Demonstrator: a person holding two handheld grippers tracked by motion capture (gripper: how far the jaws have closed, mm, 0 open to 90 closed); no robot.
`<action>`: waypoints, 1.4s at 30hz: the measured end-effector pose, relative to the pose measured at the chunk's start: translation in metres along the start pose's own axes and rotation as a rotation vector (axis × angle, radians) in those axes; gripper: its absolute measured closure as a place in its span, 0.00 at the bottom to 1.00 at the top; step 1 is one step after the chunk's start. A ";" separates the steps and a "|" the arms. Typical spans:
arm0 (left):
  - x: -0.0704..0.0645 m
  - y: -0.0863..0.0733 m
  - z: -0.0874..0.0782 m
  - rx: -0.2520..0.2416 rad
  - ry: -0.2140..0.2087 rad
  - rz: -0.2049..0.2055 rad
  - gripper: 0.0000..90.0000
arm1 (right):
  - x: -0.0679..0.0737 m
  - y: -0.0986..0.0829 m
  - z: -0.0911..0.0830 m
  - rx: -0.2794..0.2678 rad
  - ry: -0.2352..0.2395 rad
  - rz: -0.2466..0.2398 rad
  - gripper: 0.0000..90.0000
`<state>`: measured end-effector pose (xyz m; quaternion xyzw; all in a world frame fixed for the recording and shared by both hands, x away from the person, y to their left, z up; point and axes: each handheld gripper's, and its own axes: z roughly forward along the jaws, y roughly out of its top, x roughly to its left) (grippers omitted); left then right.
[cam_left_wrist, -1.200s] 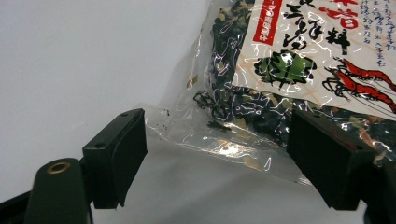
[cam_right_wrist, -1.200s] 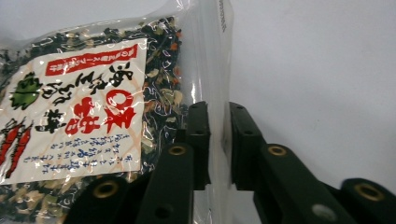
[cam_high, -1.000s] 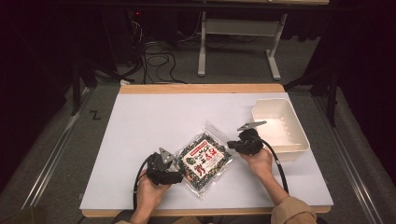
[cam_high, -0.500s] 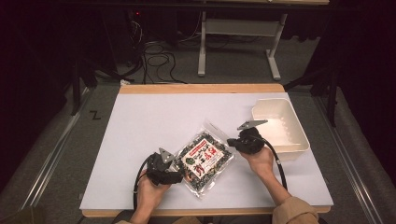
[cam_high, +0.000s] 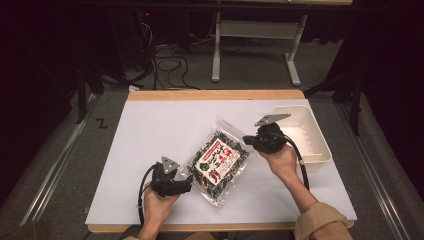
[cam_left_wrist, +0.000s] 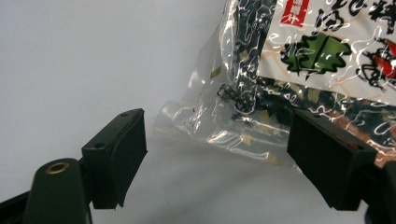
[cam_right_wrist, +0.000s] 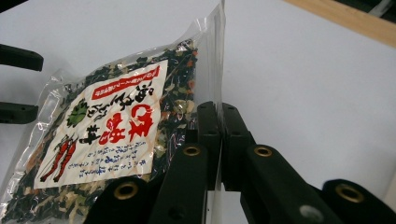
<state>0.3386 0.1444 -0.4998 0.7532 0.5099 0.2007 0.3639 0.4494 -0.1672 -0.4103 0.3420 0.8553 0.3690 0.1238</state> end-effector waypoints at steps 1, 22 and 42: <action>0.000 0.000 -0.001 -0.004 0.001 -0.004 0.22 | 0.000 0.003 -0.003 0.002 -0.007 -0.011 1.00; 0.000 0.000 0.005 0.042 -0.016 0.026 0.21 | 0.002 0.054 -0.065 -0.063 -0.124 -0.112 1.00; -0.001 0.000 0.007 0.047 -0.030 0.032 0.21 | 0.009 0.073 -0.089 -0.077 -0.135 -0.169 1.00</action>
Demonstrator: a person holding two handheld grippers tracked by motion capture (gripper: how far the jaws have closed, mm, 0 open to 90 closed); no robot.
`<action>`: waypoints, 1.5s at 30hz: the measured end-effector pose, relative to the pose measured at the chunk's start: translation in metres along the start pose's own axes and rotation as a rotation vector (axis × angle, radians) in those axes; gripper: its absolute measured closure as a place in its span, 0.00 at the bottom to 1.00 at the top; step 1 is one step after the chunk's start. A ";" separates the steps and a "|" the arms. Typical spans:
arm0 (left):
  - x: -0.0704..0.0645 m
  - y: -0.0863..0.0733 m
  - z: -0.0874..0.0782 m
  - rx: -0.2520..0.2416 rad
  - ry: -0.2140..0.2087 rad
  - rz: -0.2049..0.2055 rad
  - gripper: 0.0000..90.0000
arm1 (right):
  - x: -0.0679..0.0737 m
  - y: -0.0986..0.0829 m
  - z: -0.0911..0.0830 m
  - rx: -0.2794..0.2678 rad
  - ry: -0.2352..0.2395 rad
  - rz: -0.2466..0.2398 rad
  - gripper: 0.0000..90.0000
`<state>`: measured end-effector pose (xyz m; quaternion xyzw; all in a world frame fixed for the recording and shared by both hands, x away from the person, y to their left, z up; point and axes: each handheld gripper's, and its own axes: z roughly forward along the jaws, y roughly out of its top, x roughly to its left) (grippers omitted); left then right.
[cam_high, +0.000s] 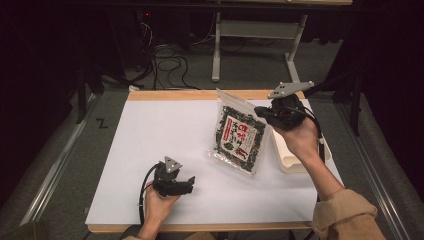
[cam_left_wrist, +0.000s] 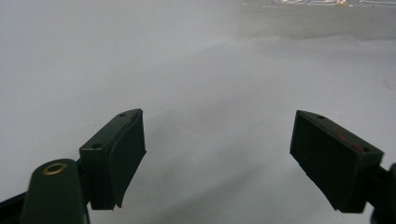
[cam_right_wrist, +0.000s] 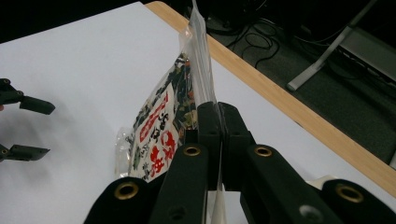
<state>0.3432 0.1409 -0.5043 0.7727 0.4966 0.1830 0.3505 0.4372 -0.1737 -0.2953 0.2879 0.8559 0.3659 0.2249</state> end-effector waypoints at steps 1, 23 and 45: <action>0.000 0.000 0.000 -0.002 -0.006 -0.003 0.22 | 0.000 0.001 -0.001 -0.003 -0.001 0.000 1.00; -0.002 -0.001 -0.002 -0.018 -0.011 -0.001 0.23 | -0.037 0.013 -0.032 -0.046 -0.095 0.073 1.00; -0.003 -0.001 0.000 -0.003 -0.019 0.002 0.24 | -0.078 -0.005 -0.068 -0.095 -0.252 0.156 1.00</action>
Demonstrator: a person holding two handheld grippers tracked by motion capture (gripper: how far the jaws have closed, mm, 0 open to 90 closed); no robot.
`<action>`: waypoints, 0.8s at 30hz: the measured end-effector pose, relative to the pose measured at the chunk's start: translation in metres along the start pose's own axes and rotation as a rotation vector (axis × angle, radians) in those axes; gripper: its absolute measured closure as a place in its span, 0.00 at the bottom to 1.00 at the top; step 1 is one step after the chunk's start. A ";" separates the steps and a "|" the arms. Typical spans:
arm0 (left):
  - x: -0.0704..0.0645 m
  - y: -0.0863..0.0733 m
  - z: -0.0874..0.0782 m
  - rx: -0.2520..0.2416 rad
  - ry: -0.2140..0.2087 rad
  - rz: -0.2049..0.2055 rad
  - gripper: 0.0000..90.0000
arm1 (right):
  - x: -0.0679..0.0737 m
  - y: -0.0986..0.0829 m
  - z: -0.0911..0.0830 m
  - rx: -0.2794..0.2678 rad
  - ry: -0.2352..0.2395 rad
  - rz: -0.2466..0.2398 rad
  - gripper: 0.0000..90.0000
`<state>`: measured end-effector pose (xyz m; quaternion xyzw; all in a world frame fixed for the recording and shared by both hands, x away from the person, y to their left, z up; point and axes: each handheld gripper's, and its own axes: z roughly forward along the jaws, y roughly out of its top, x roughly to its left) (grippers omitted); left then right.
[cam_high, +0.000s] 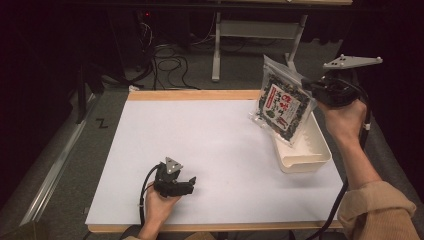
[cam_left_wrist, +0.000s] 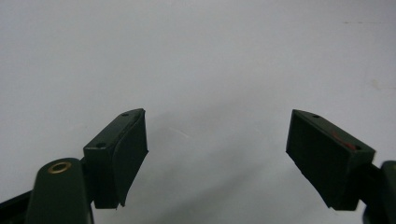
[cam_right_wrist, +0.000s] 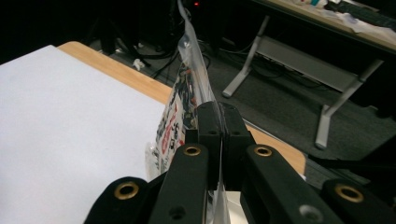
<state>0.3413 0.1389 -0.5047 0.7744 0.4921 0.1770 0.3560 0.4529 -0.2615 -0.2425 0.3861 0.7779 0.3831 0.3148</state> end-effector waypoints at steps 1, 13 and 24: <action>0.000 0.000 0.000 0.000 0.000 0.000 0.24 | -0.002 -0.001 -0.001 0.000 -0.006 0.003 1.00; -0.001 0.000 0.000 0.005 -0.002 0.002 0.24 | -0.030 -0.019 -0.010 -0.005 -0.100 0.044 1.00; -0.001 0.000 0.001 0.013 0.007 0.010 0.24 | -0.046 -0.036 -0.012 0.019 -0.116 0.077 1.00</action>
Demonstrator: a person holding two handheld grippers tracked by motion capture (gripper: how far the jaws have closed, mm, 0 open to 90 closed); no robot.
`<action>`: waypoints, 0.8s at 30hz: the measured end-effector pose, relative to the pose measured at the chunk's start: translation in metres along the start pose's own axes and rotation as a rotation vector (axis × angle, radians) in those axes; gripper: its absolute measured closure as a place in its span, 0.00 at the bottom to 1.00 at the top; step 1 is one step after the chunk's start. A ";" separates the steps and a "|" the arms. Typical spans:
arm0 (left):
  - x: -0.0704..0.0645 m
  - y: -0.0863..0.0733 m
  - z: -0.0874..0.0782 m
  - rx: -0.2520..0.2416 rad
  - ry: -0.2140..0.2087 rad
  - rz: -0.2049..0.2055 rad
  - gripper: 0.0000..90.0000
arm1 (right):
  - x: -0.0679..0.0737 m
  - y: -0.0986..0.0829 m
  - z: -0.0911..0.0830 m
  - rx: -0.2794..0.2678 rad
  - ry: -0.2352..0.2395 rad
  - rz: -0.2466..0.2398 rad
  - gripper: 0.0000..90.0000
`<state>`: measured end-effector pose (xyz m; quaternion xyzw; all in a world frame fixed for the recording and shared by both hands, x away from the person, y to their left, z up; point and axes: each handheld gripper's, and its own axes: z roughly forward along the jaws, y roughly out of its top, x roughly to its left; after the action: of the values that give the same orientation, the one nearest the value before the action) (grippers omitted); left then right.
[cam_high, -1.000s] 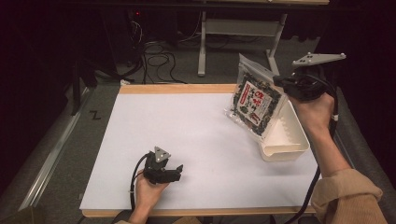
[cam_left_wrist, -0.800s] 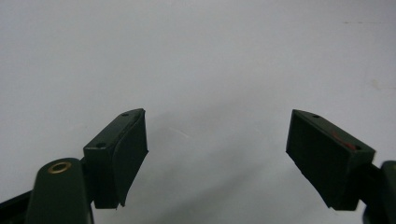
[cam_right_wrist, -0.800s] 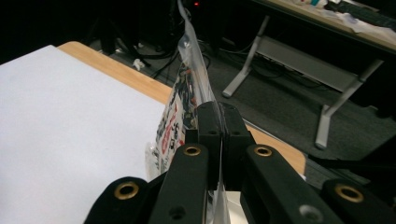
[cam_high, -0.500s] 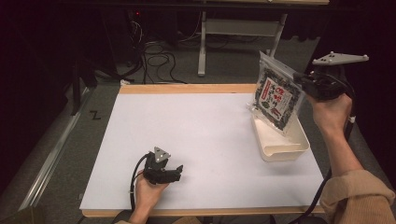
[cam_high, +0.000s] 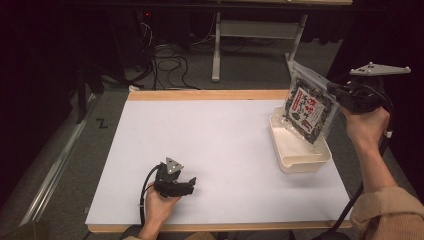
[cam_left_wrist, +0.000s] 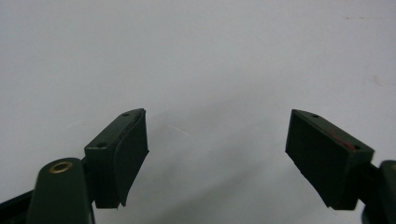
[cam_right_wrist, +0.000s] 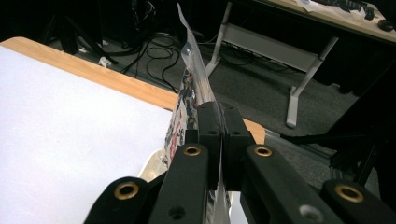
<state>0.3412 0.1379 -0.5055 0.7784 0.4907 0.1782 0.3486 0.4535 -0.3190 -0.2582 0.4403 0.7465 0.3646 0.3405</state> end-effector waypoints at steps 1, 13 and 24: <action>0.000 0.000 0.000 0.001 0.000 0.000 0.24 | -0.002 -0.001 0.000 -0.008 0.002 0.003 1.00; 0.000 0.000 0.001 0.004 0.004 0.002 0.24 | -0.009 -0.016 0.013 0.027 0.025 0.033 1.00; -0.001 -0.001 0.001 0.005 0.005 0.003 0.24 | -0.004 -0.023 0.020 0.018 0.051 0.039 1.00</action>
<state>0.3410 0.1373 -0.5062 0.7795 0.4909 0.1792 0.3453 0.4623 -0.3258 -0.2873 0.4483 0.7496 0.3753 0.3102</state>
